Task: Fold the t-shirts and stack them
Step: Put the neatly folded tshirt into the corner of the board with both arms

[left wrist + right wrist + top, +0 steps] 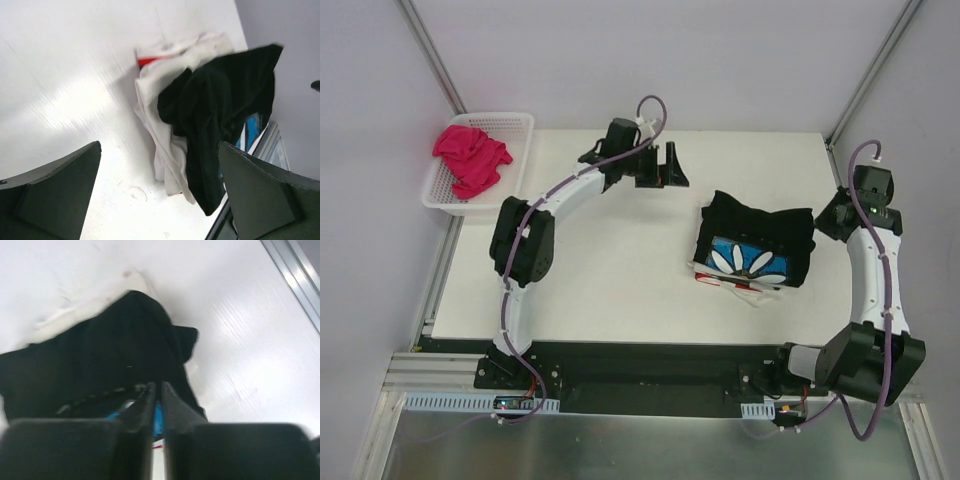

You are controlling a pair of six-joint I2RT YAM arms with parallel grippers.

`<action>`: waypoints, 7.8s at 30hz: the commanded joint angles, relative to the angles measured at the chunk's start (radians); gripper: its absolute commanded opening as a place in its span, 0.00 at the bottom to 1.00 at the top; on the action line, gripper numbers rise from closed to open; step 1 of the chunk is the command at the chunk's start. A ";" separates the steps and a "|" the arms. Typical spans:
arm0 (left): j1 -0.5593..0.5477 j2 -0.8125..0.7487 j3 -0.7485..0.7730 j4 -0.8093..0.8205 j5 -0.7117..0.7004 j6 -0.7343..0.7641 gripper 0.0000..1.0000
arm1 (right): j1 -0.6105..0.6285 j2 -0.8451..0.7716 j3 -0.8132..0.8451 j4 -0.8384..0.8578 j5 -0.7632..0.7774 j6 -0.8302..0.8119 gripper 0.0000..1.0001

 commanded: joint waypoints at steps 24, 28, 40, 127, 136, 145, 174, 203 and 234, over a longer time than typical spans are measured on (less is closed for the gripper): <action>-0.237 0.264 0.310 0.226 0.200 -0.254 0.99 | 0.283 0.309 -0.068 0.312 -0.170 0.116 0.01; -0.236 0.299 0.290 0.231 0.214 -0.266 0.99 | 0.283 0.375 -0.084 0.332 -0.187 0.125 0.01; -0.231 0.268 0.115 0.295 0.217 -0.257 0.99 | 0.210 0.376 -0.139 0.331 -0.216 0.108 0.01; 0.229 -0.330 -0.134 0.050 0.137 0.111 0.99 | 0.393 0.024 -0.090 0.402 -0.420 0.184 0.30; 0.266 -0.453 -0.197 0.033 0.093 0.145 0.99 | 0.611 0.292 0.089 0.444 -0.388 0.240 0.01; 0.271 -0.488 -0.221 0.011 0.056 0.159 0.99 | 0.754 0.590 0.221 0.523 -0.397 0.305 0.01; 0.277 -0.425 -0.244 0.013 0.033 0.174 0.99 | 0.501 0.668 -0.025 0.645 -0.403 0.400 0.01; 0.274 -0.489 -0.344 0.172 0.133 0.090 0.99 | 0.446 0.256 0.058 0.116 -0.653 -0.021 0.33; 0.278 -0.442 -0.352 0.177 0.117 0.114 0.99 | 0.277 0.357 -0.303 0.448 -0.486 0.154 0.05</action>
